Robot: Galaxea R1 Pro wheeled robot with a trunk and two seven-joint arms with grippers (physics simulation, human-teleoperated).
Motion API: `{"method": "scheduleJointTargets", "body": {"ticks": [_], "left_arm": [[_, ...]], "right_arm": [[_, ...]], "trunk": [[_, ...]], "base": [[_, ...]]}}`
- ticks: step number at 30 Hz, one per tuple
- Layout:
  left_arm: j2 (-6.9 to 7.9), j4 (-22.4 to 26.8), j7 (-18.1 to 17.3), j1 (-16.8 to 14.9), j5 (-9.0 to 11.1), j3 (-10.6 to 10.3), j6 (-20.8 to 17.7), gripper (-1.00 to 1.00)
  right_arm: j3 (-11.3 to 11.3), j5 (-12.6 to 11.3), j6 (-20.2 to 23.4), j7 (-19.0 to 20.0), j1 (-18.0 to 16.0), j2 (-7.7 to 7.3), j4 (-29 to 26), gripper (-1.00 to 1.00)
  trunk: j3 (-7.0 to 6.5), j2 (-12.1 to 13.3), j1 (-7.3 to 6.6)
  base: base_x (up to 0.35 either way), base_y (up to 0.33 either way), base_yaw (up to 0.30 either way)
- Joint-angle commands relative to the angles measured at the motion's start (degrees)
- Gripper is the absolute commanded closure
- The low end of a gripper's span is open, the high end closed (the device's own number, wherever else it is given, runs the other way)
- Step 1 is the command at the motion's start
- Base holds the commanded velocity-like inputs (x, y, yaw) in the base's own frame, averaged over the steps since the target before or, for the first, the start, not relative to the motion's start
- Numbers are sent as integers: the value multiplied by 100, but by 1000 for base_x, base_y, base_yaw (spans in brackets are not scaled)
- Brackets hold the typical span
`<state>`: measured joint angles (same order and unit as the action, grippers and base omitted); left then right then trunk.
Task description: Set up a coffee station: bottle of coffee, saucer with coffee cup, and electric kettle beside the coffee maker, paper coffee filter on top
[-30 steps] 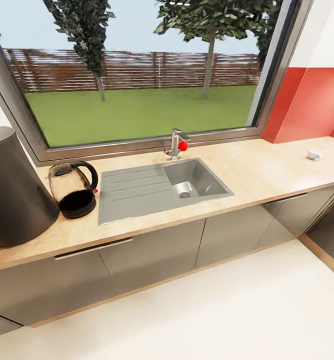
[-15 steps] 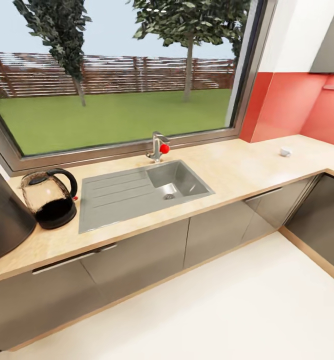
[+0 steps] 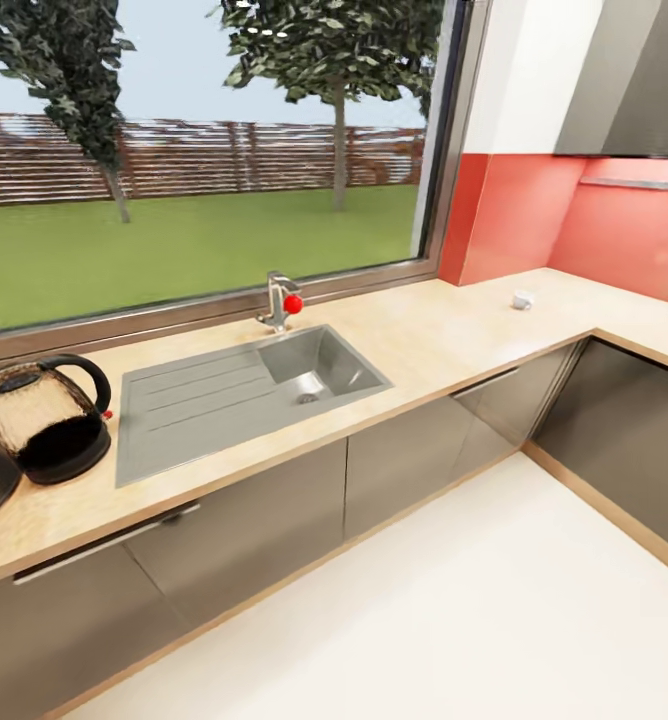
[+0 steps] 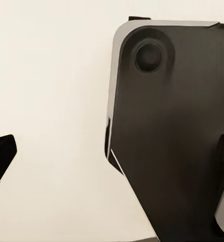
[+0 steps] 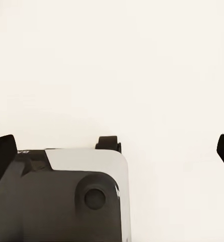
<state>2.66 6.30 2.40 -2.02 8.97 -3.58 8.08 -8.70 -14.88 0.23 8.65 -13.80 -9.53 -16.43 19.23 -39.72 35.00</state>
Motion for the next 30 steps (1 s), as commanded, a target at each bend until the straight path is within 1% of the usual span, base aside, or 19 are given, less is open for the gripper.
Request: {"method": "scheduleJointTargets", "body": {"ticks": [1,11,21,30], "left_arm": [[-1,10,13,-2,59,-36,18,-100],[5,21,11,-4,33,-90,9,-100],[8,20,15,-6,27,-99,9,-100],[6,20,15,-5,25,-94,18,-100]], "right_arm": [[-42,-59,0,3,-4,-5,-1,-100],[-33,-59,-5,5,-6,-11,-9,-100],[-27,-59,-5,5,-5,-13,-9,-100],[-26,-59,-5,5,-7,-14,-9,-100]], "trunk": [[0,-5,1],[-71,-5,1],[-142,-5,1],[-206,-5,1]], "base": [[0,0,-224],[0,0,-221],[6,0,-220],[194,-123,-219]]}}
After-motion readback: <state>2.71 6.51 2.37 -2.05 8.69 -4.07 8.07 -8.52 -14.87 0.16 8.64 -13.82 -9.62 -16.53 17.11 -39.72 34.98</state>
